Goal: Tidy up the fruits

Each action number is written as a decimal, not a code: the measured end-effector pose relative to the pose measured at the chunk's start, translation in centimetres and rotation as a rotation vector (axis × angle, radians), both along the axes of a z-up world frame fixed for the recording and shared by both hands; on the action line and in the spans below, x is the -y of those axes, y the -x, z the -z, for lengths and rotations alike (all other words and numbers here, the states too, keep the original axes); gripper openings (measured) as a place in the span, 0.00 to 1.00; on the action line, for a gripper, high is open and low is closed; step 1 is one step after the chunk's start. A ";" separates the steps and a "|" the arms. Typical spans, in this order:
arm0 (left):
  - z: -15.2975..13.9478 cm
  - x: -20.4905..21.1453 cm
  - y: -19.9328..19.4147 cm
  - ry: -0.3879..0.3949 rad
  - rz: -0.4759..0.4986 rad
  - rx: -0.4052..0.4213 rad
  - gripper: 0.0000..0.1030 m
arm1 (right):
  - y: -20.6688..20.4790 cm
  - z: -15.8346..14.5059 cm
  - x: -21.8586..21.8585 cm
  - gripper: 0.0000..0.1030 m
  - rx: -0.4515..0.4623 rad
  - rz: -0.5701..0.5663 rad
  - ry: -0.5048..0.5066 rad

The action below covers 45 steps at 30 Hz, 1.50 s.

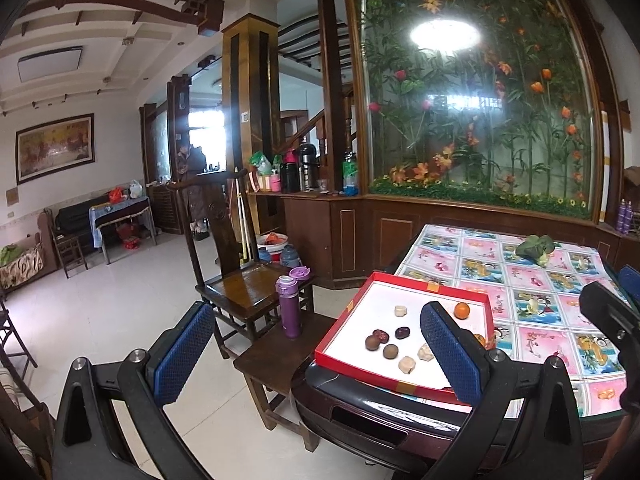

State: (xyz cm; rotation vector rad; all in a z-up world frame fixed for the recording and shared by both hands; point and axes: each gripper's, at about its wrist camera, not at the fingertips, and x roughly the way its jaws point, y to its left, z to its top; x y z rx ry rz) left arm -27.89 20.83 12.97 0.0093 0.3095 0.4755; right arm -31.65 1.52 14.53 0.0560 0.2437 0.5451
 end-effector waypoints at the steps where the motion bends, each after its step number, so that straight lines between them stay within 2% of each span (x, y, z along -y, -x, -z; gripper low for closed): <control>1: 0.0 -0.1 0.0 0.002 -0.001 0.000 1.00 | 0.1 -0.1 -0.1 1.00 0.002 -0.002 0.002; 8: -0.1 -0.6 0.2 0.012 0.005 0.005 1.00 | 0.8 -0.5 -1.4 1.00 0.031 -0.003 0.023; 18: -0.6 -1.4 0.7 0.029 -0.018 0.038 1.00 | 0.0 -1.0 -2.0 1.00 -0.042 0.007 -0.018; 27: 0.0 -1.6 0.4 0.024 -0.040 0.033 1.00 | 0.2 -1.1 -2.5 1.00 -0.014 0.004 0.013; 45: 0.1 -2.1 0.8 0.034 -0.036 0.037 1.00 | -0.3 0.2 -3.3 1.00 -0.032 0.021 0.053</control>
